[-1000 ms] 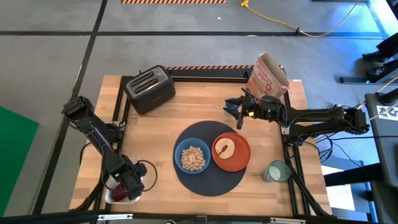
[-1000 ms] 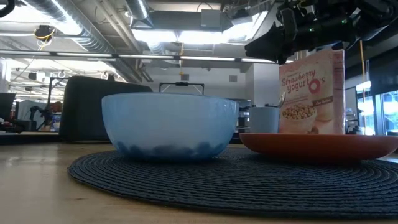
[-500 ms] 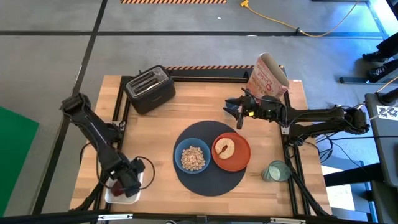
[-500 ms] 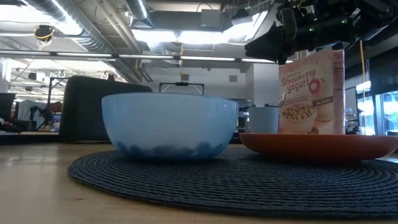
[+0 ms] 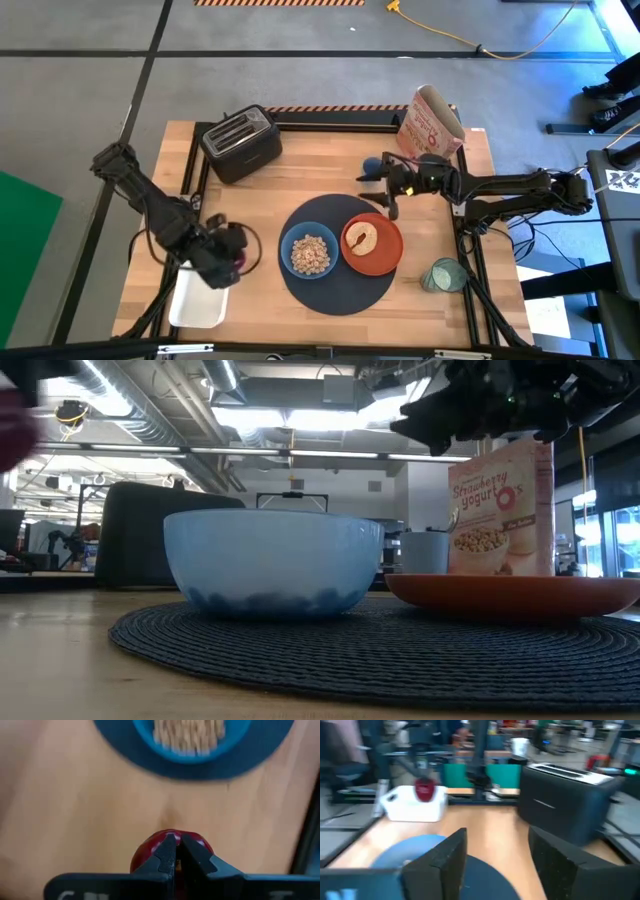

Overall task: Arrange a breakfast setting
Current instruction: Put the apple on the orange plate

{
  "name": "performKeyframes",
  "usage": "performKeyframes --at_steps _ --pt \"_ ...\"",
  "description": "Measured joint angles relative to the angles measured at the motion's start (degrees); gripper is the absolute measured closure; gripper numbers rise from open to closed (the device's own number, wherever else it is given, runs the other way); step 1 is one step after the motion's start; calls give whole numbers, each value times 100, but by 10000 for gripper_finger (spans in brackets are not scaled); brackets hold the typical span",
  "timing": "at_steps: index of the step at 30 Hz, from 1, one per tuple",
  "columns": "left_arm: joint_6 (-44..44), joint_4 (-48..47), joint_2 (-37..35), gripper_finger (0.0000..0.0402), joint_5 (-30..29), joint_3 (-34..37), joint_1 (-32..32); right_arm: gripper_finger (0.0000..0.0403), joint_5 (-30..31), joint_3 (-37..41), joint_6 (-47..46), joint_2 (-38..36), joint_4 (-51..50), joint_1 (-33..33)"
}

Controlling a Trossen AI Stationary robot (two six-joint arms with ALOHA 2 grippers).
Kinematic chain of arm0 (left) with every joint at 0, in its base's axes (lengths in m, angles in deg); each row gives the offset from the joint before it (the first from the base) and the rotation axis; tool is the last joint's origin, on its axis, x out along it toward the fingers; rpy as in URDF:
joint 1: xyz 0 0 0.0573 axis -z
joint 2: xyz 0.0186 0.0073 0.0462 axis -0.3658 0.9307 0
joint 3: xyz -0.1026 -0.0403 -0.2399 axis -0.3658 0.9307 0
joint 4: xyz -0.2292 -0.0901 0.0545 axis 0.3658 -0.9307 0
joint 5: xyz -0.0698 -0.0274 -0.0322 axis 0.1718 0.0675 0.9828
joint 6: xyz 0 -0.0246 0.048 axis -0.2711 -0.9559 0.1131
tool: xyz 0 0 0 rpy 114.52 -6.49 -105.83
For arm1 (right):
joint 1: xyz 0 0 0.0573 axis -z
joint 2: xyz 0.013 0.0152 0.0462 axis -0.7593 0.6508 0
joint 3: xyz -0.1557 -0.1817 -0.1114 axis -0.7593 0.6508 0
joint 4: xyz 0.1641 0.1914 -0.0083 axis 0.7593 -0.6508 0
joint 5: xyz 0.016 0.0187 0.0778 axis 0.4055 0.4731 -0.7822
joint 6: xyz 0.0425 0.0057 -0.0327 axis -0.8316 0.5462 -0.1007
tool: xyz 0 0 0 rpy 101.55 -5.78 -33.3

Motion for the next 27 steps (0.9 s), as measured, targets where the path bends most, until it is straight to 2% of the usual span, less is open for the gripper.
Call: performKeyframes --at_steps 4,9,15,18,21,27 --pt "1271 318 0 391 -518 -186 -544 134 -338 0 -10 0 45 -36" --pt "3071 1404 2 391 -738 -194 -1239 67 37 0 34 210 373 -484" --pt "5181 3106 4 391 -784 -194 -2047 36 353 0 133 690 1308 -911" --pt "6055 3968 28 392 -471 -196 -2445 36 434 -59 133 850 1422 -938" --pt "6649 4714 171 392 86 -205 -2883 36 425 -277 133 1000 1249 -938" --pt "7012 5529 680 392 1047 -203 -3609 35 290 -916 422 1244 286 -935"
